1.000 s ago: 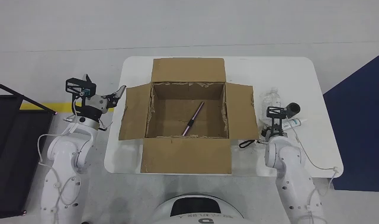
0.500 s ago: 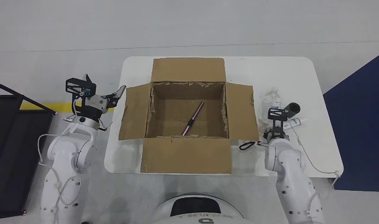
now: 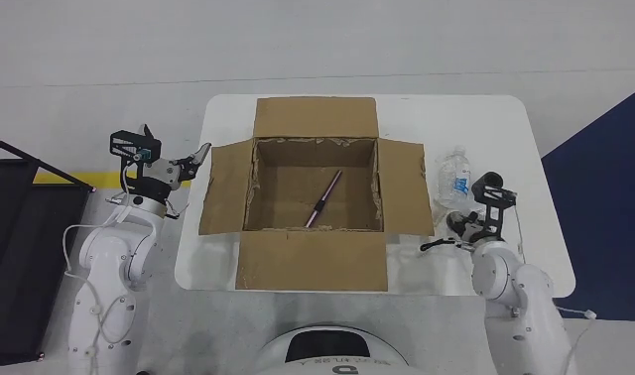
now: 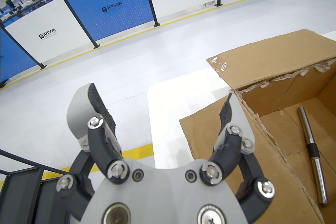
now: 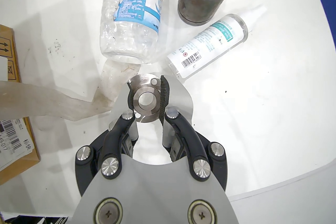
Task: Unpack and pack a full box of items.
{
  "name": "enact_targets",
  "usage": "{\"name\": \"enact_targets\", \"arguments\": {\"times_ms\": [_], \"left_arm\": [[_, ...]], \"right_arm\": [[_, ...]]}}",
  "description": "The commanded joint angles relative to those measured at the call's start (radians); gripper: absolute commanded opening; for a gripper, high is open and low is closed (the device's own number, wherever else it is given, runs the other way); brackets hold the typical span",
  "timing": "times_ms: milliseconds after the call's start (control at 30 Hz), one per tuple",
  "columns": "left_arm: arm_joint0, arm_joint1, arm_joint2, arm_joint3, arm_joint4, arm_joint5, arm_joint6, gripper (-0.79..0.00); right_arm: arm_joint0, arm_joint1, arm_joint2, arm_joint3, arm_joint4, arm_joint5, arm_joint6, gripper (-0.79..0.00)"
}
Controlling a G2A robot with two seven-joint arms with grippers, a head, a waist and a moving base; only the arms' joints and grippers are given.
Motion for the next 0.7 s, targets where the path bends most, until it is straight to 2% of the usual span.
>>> {"name": "enact_targets", "arguments": {"times_ms": [0,200,467,667], "left_arm": [[0.0,0.0,0.0,0.0,0.0,0.0,0.0,0.0],[0.0,0.0,0.0,0.0,0.0,0.0,0.0,0.0],[0.0,0.0,0.0,0.0,0.0,0.0,0.0,0.0],[0.0,0.0,0.0,0.0,0.0,0.0,0.0,0.0]], "right_arm": [[0.007,-0.001,0.022,0.006,0.074,-0.015,-0.001,-0.785],[-0.007,0.001,0.134,-0.004,0.336,-0.105,0.014,-0.785],[-0.035,0.013,0.296,0.016,0.706,-0.275,0.132,-0.785],[-0.015,0.025,0.36,0.069,0.899,-0.319,0.229,-0.785]]}}
